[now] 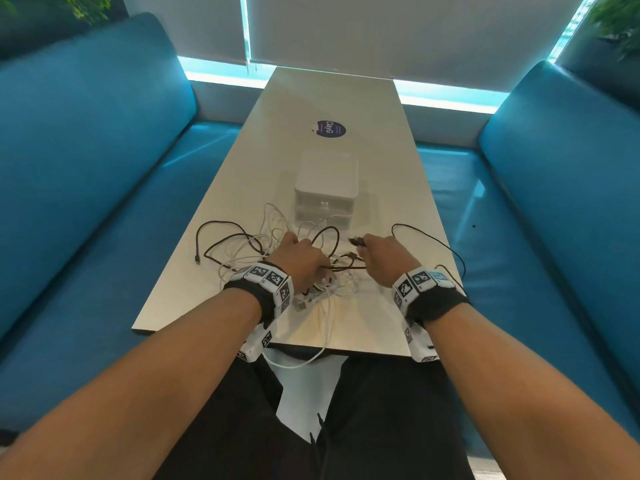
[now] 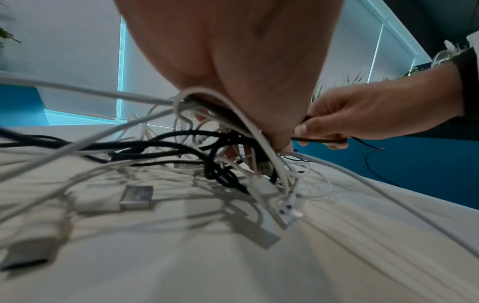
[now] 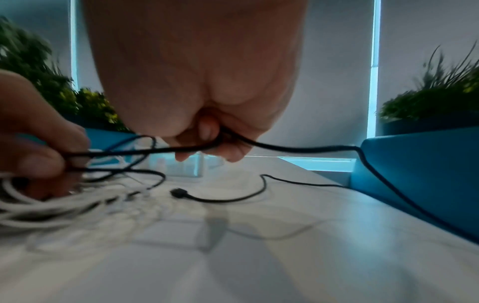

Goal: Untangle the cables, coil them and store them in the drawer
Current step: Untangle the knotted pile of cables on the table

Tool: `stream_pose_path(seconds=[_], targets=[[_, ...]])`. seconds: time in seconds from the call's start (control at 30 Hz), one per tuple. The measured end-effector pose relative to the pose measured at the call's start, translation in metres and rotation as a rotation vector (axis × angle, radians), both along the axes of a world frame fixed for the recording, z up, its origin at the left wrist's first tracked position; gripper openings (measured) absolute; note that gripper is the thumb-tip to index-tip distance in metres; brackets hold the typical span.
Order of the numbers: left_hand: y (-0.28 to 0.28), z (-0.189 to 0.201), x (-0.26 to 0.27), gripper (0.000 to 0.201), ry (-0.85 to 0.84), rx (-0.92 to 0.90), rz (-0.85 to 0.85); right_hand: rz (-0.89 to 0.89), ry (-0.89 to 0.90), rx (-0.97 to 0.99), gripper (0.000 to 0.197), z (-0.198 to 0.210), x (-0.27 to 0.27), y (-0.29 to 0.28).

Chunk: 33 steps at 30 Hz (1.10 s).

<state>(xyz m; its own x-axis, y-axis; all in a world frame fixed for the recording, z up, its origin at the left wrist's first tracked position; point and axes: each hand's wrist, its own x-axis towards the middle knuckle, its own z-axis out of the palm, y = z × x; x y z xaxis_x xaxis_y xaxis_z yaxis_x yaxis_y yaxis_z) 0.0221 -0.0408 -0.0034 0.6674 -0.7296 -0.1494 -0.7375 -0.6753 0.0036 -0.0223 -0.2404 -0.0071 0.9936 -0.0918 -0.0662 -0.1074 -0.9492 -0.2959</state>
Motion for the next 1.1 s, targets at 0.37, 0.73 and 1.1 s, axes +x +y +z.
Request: stream_pose_path(seconds=[0.37, 0.73, 1.1], targets=[[-0.007, -0.004, -0.003, 0.033, -0.059, 0.035, 0.038, 0.027, -0.024, 0.448, 0.030, 0.010, -0.003, 0.045], [-0.010, -0.004, -0.002, 0.030, 0.007, 0.032, 0.087, 0.058, 0.138, 0.237, 0.017, 0.005, -0.009, 0.038], [-0.010, -0.002, -0.005, 0.036, -0.007, 0.070, 0.095, 0.001, 0.115, 0.415, 0.027, 0.008, -0.004, 0.038]])
